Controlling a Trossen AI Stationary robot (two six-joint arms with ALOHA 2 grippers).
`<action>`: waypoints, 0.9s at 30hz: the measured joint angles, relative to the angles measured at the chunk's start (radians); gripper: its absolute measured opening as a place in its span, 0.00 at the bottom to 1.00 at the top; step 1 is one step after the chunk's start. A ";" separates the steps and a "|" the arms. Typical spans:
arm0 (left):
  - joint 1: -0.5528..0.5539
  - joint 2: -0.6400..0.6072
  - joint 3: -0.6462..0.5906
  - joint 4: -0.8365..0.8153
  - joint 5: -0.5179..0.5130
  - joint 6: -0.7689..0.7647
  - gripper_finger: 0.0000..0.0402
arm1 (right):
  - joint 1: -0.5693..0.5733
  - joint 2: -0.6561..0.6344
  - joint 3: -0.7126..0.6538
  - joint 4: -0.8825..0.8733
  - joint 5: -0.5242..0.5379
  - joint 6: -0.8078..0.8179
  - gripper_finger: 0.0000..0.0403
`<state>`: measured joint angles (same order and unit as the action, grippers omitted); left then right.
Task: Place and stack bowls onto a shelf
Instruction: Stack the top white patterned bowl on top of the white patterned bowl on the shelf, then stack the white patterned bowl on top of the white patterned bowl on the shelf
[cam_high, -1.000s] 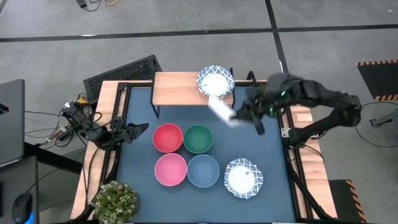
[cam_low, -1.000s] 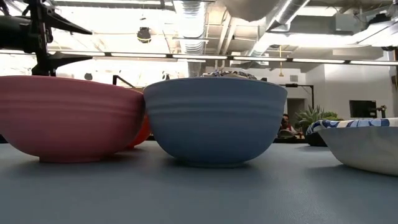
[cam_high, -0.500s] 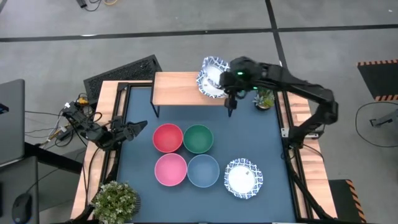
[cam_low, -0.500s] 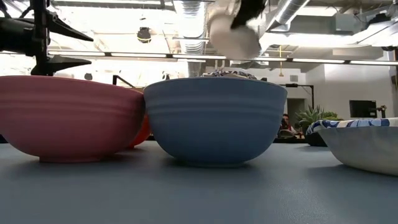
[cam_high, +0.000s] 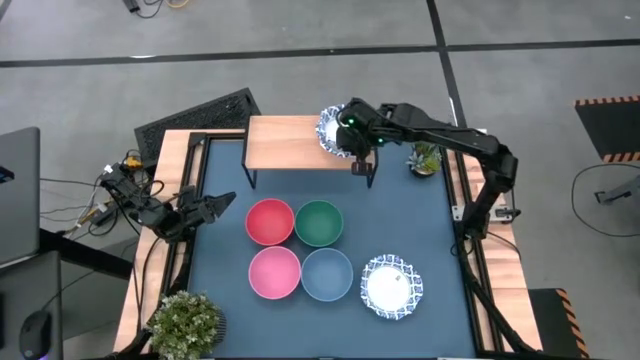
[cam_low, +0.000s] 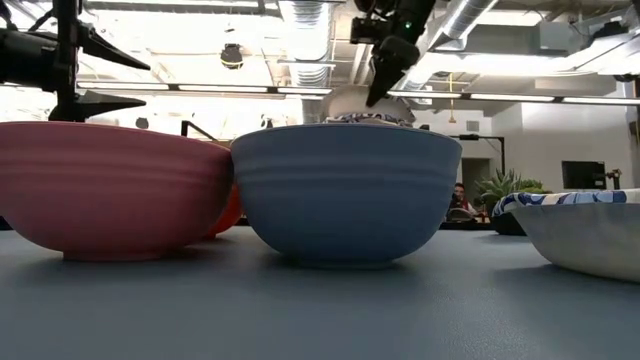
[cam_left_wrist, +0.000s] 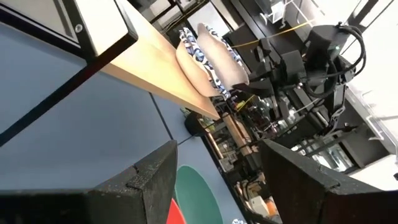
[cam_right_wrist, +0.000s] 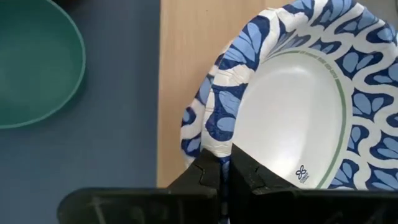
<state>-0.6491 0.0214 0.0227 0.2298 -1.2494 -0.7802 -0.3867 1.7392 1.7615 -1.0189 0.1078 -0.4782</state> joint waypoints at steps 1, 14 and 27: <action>0.000 0.000 0.000 0.000 -0.006 0.002 0.53 | 0.000 0.001 0.000 0.005 0.000 -0.003 0.10; 0.000 0.000 0.000 0.000 -0.031 0.004 0.53 | 0.002 0.001 0.046 -0.023 -0.001 0.020 0.55; 0.000 0.000 0.000 -0.002 0.030 0.010 0.53 | 0.351 -0.022 0.290 -0.549 -0.115 0.805 0.64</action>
<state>-0.6491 0.0215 0.0227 0.2276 -1.2193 -0.7703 -0.0354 1.7167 2.0511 -1.5674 -0.0075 0.3264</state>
